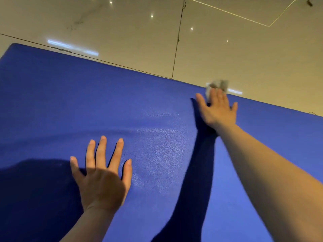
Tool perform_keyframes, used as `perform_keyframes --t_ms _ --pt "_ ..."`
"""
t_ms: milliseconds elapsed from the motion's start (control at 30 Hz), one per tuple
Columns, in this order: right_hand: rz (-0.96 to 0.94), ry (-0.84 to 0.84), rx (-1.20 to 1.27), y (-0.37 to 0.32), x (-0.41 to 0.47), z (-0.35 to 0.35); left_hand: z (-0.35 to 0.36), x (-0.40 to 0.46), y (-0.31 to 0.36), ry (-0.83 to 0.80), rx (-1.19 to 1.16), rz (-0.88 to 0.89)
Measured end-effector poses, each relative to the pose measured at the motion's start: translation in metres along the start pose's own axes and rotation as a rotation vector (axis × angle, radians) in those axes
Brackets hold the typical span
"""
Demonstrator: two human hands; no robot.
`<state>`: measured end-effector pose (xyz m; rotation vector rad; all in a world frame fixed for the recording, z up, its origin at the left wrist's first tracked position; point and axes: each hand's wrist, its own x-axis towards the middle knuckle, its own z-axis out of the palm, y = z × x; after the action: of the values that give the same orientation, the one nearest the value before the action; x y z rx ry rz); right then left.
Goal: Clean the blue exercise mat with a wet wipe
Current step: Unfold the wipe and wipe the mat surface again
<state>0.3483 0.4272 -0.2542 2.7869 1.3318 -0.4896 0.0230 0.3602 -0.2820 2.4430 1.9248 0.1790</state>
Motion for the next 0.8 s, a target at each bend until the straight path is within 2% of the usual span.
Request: perform_keyframes --t_ms 100,200,300,367,433,500,600,667,733,800 --pt "0.103 -0.013 0.024 0.038 -0.002 -0.006 0.001 0.001 -0.003 -0.013 -0.009 -0.002" --pt "0.121 0.002 0.084 0.007 -0.018 0.007 0.001 -0.001 -0.003 -0.018 -0.013 0.008" --pt "-0.153 0.058 0.156 -0.057 -0.046 0.023 0.001 0.000 -0.004 0.000 -0.027 0.002" --pt "-0.330 -0.005 0.129 -0.087 -0.069 0.032 0.005 0.001 -0.006 -0.004 -0.048 0.000" --pt "-0.363 -0.059 0.041 -0.086 -0.078 0.037 0.008 0.002 -0.008 -0.016 -0.057 0.009" --pt "-0.252 -0.039 -0.002 -0.056 -0.071 0.032 0.009 0.003 -0.005 -0.046 -0.070 -0.006" --pt "0.043 0.022 0.064 0.023 -0.057 0.020 0.007 0.003 -0.003 -0.089 -0.111 -0.060" --pt "0.174 0.014 0.092 0.070 -0.062 0.015 0.005 0.003 -0.004 -0.120 -0.111 -0.037" --pt "0.225 -0.009 0.117 0.083 -0.071 0.018 0.002 0.005 -0.006 -0.129 -0.130 -0.016" --pt "0.177 0.045 0.117 0.063 -0.076 0.022 -0.002 0.004 -0.006 -0.166 -0.153 -0.004"
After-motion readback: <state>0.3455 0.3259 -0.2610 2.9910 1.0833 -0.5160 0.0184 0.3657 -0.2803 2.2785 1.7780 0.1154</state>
